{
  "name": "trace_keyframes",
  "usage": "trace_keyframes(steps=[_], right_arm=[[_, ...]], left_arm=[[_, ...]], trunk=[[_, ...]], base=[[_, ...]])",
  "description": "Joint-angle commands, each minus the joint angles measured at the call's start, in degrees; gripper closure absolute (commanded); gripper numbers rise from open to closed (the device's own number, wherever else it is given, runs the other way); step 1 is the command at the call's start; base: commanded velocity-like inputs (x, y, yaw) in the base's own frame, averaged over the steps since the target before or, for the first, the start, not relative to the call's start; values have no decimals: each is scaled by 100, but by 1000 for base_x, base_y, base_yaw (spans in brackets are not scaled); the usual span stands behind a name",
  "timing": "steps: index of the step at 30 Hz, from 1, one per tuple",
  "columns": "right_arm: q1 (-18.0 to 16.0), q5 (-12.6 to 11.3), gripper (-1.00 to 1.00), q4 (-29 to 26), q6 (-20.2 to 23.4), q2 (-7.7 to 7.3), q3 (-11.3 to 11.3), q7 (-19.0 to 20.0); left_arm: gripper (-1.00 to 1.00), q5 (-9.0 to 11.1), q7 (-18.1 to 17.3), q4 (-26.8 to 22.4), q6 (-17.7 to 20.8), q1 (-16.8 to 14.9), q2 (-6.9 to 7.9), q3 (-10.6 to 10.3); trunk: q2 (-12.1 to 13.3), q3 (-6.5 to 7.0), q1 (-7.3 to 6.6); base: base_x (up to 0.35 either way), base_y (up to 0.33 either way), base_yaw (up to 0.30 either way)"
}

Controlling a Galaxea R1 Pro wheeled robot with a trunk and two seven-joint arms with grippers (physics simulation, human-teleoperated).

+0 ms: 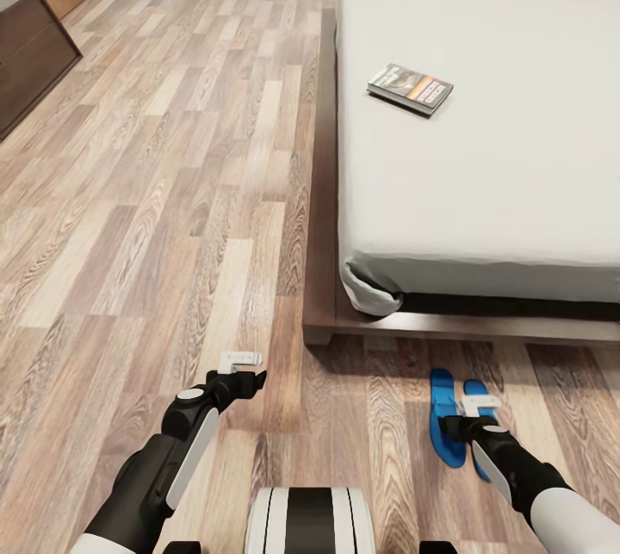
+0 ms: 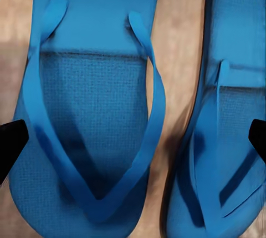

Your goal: In the bedroom, move the book from the bed onto either nightstand, and place the two sandals side by side next to the bed.

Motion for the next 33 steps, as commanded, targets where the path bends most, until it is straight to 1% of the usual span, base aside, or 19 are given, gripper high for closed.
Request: trace_keyframes(steps=[1,5,7,10,12,19,23,27,33], right_arm=[[0,-58,-100,-14,30,-9,48,-41],[0,-61,-100,-34,24,-13,43,-50],[-15,-52,-100,-99,90,-4,76,16],[-14,-48,-100,-196,132,-4,78,112],[-13,-43,-100,-142,67,1,81,68],[-10,-41,-100,-105,10,4,82,-147],[-14,-41,-100,-100,5,-1,83,-169],[-16,-41,-100,-98,2,-3,77,-177],[-14,-48,-100,-98,10,-4,74,-184]], left_arm=[[-100,61,56,-7,24,-2,3,-8],[-100,68,56,-7,25,-2,3,-8],[-100,101,65,13,34,3,50,58],[-100,92,65,12,34,3,54,130],[-100,92,65,11,34,4,86,73],[-100,95,65,11,34,2,102,50],[-100,96,65,11,34,2,105,46],[-100,96,65,11,34,3,105,45],[-100,96,65,11,34,-1,105,45]], trunk=[[0,19,-3],[5,108,-14],[6,107,-14],[6,107,-14],[6,107,-14],[6,107,-14],[6,107,-14],[6,107,-14],[6,107,-14]], base=[[0,0,0],[0,0,0],[0,0,0],[0,0,0],[0,0,0],[0,0,0],[0,13,0],[0,141,55],[0,242,207]])
